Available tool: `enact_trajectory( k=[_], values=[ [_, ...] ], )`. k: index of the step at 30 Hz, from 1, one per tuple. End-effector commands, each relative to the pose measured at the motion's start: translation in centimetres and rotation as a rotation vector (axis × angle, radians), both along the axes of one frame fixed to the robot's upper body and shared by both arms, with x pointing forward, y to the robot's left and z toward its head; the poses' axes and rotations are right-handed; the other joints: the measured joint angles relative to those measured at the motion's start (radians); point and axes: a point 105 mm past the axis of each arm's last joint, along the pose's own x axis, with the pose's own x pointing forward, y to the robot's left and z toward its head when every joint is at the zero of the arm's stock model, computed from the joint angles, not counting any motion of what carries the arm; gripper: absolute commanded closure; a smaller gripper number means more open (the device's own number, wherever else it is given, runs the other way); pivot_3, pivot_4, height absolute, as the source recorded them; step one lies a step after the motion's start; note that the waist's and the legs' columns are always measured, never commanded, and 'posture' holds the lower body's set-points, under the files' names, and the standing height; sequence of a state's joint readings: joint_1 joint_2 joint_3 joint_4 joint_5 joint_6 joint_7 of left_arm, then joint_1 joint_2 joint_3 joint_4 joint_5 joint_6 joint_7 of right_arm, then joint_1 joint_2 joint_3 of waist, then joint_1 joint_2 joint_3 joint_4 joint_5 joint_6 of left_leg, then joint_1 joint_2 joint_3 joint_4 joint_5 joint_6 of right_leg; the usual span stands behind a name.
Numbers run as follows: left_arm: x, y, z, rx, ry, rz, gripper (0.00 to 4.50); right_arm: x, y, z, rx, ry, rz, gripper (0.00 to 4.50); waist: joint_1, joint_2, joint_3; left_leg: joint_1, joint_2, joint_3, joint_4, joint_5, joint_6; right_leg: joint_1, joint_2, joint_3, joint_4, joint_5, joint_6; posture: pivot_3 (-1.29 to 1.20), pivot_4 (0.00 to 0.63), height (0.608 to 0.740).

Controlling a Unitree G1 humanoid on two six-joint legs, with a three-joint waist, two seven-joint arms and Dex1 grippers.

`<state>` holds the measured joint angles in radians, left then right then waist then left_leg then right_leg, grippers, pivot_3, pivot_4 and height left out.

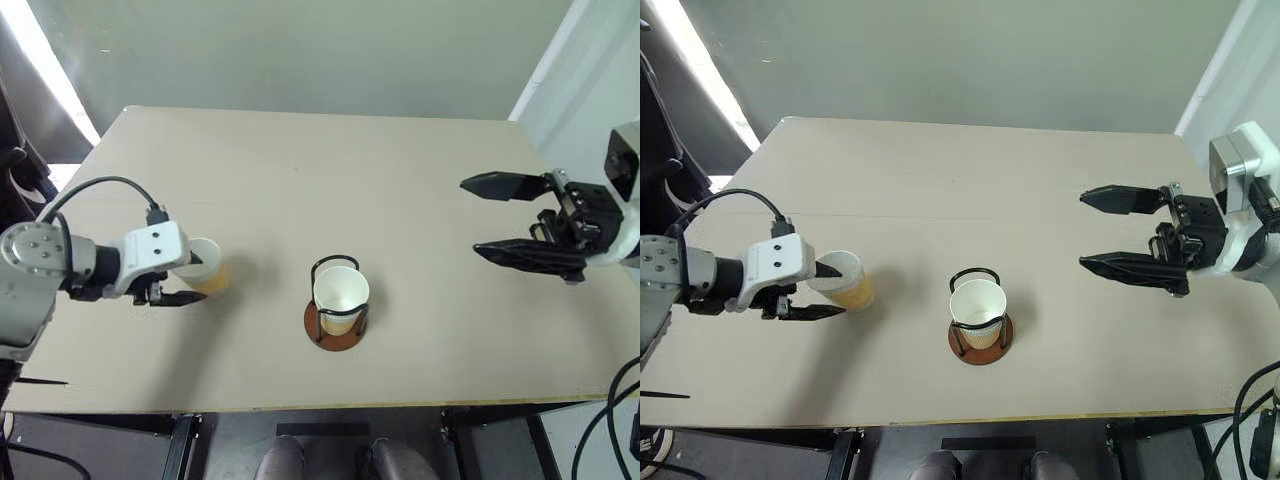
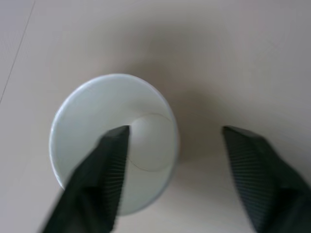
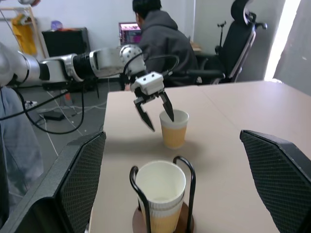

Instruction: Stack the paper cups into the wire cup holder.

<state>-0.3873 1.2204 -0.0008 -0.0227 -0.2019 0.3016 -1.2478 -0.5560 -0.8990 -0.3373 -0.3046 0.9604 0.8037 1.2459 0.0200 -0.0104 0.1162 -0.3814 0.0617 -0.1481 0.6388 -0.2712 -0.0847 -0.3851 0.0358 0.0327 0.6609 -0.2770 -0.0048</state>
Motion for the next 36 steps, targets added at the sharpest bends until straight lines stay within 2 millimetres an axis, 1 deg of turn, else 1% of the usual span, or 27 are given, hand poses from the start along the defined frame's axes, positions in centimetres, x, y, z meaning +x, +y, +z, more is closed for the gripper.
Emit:
enact_trajectory(
  k=[1, 5, 6, 9, 11, 14, 16, 18, 19, 21, 23, 25, 27, 29, 33, 36],
  values=[
    [0.2, -0.2, 0.8, 0.004, -0.02, -0.021, 2.79, -1.1, 0.0, 1.0, -0.015, -0.073, 0.002, 0.0, -0.001, 0.0, 0.0, 0.0, 0.0, 0.0, 0.0, 0.0, -0.001, 0.0, 0.0, 0.0, 0.0, 0.0, 0.0, 0.0, 0.15, 0.74],
    [-0.1, -1.2, 1.0, -0.041, 0.015, -0.07, 4.27, -1.1, 0.1, 1.2, -0.016, -0.079, 0.0, 0.0, -0.001, 0.0, 0.0, 0.0, 0.0, 0.0, 0.0, 0.001, -0.002, 0.0, 0.0, 0.0, 0.0, 0.0, 0.0, 0.0, 0.15, 0.74],
    [-0.2, -1.4, 1.1, -0.054, 0.018, -0.081, 4.45, -1.1, 0.1, 1.2, -0.015, -0.079, -0.001, 0.0, -0.001, 0.0, 0.0, 0.0, 0.0, 0.0, 0.0, 0.001, -0.002, 0.0, 0.0, 0.0, 0.0, 0.0, 0.001, 0.0, 0.15, 0.74],
    [-0.3, -2.0, 1.7, -0.091, 0.017, -0.11, 4.45, -1.1, 0.1, 1.3, -0.016, -0.085, 0.0, 0.0, -0.001, 0.0, 0.0, 0.0, 0.0, -0.001, 0.0, 0.001, -0.001, 0.0, 0.0, 0.0, 0.0, 0.0, 0.001, 0.0, 0.15, 0.74],
    [-0.5, -2.7, 2.5, -0.134, 0.017, -0.14, 4.45, -1.3, 0.2, 1.4, -0.022, -0.093, 0.006, 0.0, -0.001, 0.0, 0.0, 0.0, 0.0, -0.001, 0.001, 0.001, -0.001, 0.0, 0.0, 0.0, 0.0, 0.0, 0.001, 0.0, 0.15, 0.74],
    [-0.5, -4.3, 5.5, -0.233, -0.024, -0.216, 4.45, -2.2, 0.6, 1.7, -0.047, -0.107, 0.043, 0.0, 0.005, 0.0, 0.0, -0.001, 0.0, -0.001, 0.001, 0.001, -0.001, 0.0, 0.0, 0.0, 0.0, 0.0, 0.001, 0.0, 0.15, 0.74],
    [-0.5, -5.8, 8.1, -0.298, -0.065, -0.3, 4.45, -2.7, 0.8, 1.5, -0.083, -0.109, 0.071, 0.0, 0.01, 0.0, 0.0, -0.001, 0.0, -0.001, 0.003, 0.001, -0.002, 0.0, 0.001, 0.0, 0.0, 0.0, 0.002, 0.0, 0.15, 0.74],
    [-0.8, -7.9, 11.0, -0.355, -0.097, -0.433, 4.45, -3.3, 1.0, 1.2, -0.132, -0.107, 0.104, 0.0, 0.014, 0.0, 0.0, -0.001, -0.001, -0.001, 0.005, 0.001, -0.002, 0.001, 0.001, 0.0, 0.0, 0.0, 0.002, 0.0, 0.15, 0.74],
    [-1.0, -8.9, 12.1, -0.376, -0.102, -0.498, 4.45, -3.5, 1.1, 1.0, -0.153, -0.106, 0.116, 0.0, 0.016, -0.001, 0.0, -0.002, -0.001, -0.001, 0.006, 0.001, -0.002, 0.002, 0.001, 0.0, -0.001, 0.0, 0.003, 0.0, 0.15, 0.74],
    [-1.5, -10.5, 13.8, -0.413, -0.102, -0.62, 4.45, -3.9, 1.2, 0.4, -0.202, -0.1, 0.134, 0.0, 0.015, -0.001, 0.0, -0.002, -0.003, -0.001, 0.007, 0.0, -0.001, 0.003, 0.0, 0.0, -0.001, 0.0, 0.004, 0.0, 0.15, 0.74],
    [-2.0, -11.9, 14.8, -0.442, -0.09, -0.724, 4.45, -4.2, 1.2, -0.5, -0.264, -0.094, 0.152, 0.0, 0.014, 0.0, 0.0, -0.001, -0.012, 0.0, 0.008, 0.0, 0.001, 0.005, -0.002, 0.001, -0.001, -0.001, 0.007, 0.0, 0.15, 0.74],
    [-2.3, -13.0, 15.0, -0.45, -0.066, -0.796, 4.45, -4.5, 1.2, -1.8, -0.363, -0.1, 0.158, 0.0, 0.013, 0.0, 0.0, -0.001, -0.013, -0.001, 0.008, 0.0, 0.001, 0.005, -0.004, 0.002, -0.001, -0.002, 0.009, 0.0, 0.15, 0.74],
    [-2.6, -13.8, 14.5, -0.427, -0.029, -0.847, 4.45, -4.5, 1.0, -3.2, -0.466, -0.12, 0.15, 0.0, 0.011, -0.001, 0.0, -0.001, -0.013, 0.0, 0.009, -0.001, 0.002, 0.005, -0.005, 0.003, -0.001, -0.002, 0.011, 0.0, 0.15, 0.74],
    [-3.0, -14.5, 13.8, -0.392, 0.006, -0.891, 4.45, -4.3, 0.8, -4.0, -0.525, -0.136, 0.134, 0.0, 0.01, -0.001, 0.0, -0.001, -0.013, 0.002, 0.009, -0.001, 0.003, 0.004, -0.006, 0.005, -0.001, -0.002, 0.013, 0.0, 0.15, 0.74],
    [-3.8, -15.7, 12.8, -0.34, 0.057, -0.977, 4.45, -4.1, 0.5, -5.0, -0.58, -0.152, 0.109, 0.0, 0.009, -0.001, 0.0, -0.001, -0.013, 0.002, 0.01, -0.002, 0.006, 0.003, -0.006, 0.016, -0.002, -0.002, 0.019, 0.0, 0.15, 0.74],
    [-4.1, -16.2, 12.3, -0.313, 0.083, -1.019, 4.45, -4.1, 0.5, -5.3, -0.589, -0.156, 0.109, 0.0, 0.01, -0.001, 0.0, -0.002, -0.015, 0.003, 0.014, -0.005, 0.012, 0.004, -0.006, 0.023, -0.004, -0.001, 0.025, 0.0, 0.15, 0.74]
  ],
)
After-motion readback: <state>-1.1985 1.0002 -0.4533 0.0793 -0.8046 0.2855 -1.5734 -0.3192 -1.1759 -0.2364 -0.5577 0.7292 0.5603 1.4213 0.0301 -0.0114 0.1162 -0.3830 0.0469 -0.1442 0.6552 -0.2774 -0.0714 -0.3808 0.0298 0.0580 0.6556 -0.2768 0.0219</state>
